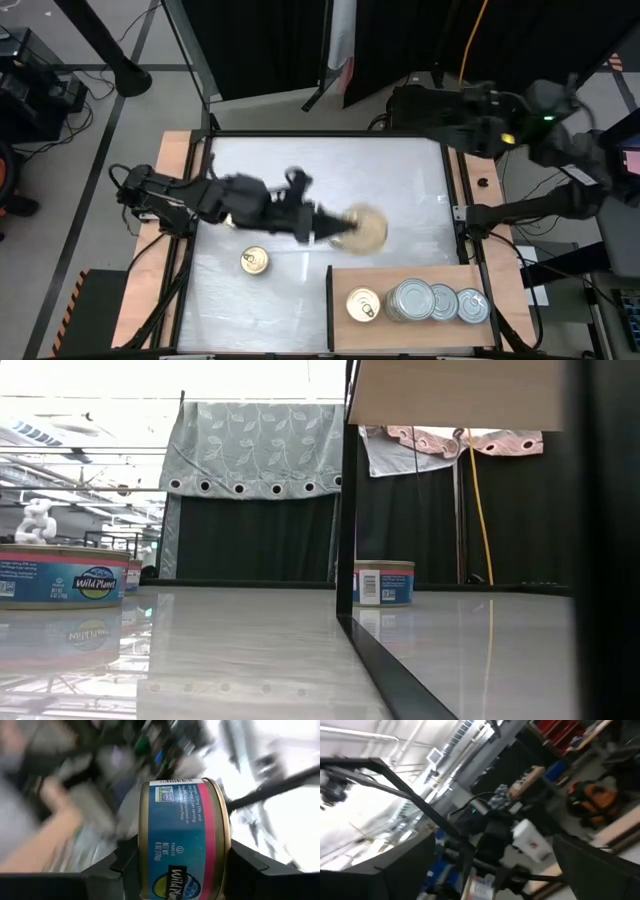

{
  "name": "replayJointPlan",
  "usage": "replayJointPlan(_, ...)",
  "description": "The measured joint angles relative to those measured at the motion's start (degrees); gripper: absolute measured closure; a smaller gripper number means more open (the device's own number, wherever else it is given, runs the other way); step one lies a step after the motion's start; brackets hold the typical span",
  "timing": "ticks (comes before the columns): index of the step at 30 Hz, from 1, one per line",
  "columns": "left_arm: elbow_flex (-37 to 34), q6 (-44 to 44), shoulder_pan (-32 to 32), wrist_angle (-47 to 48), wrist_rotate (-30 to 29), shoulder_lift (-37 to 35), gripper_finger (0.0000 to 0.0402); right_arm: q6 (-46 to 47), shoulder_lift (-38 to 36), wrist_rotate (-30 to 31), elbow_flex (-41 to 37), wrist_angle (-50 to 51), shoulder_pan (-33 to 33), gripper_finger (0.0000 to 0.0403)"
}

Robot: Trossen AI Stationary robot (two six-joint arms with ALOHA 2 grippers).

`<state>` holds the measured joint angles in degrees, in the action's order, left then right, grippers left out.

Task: Stack canned seafood by type on shelf
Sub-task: Stack the blue-pink tuna can on top of the other blue-pink tuna can on the shelf

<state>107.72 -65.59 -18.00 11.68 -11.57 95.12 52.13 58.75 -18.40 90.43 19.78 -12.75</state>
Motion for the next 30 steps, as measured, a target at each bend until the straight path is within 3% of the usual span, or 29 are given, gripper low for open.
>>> replayJointPlan(5, -2.2, -9.0, -2.9, 11.0, 7.0, 3.9, 0.0203, -3.9, -6.6, 3.8, 0.0, 9.4, -1.5, 0.0022)
replayJointPlan(11, -3.0, -14.7, -4.4, 5.8, 11.2, 9.3, 0.0203, -4.1, -11.0, 11.3, 0.0, 17.7, -1.6, 0.0023)
replayJointPlan(19, -3.2, -16.7, -5.2, 1.6, 12.5, 15.6, 0.0202, -3.4, -11.6, 10.9, 0.0, 18.5, -1.5, 0.0023)
replayJointPlan(30, -3.1, -18.1, -5.0, 7.7, 10.8, 18.0, 0.0192, -3.4, -10.5, 9.4, 0.0, 18.4, -1.5, 0.0023)
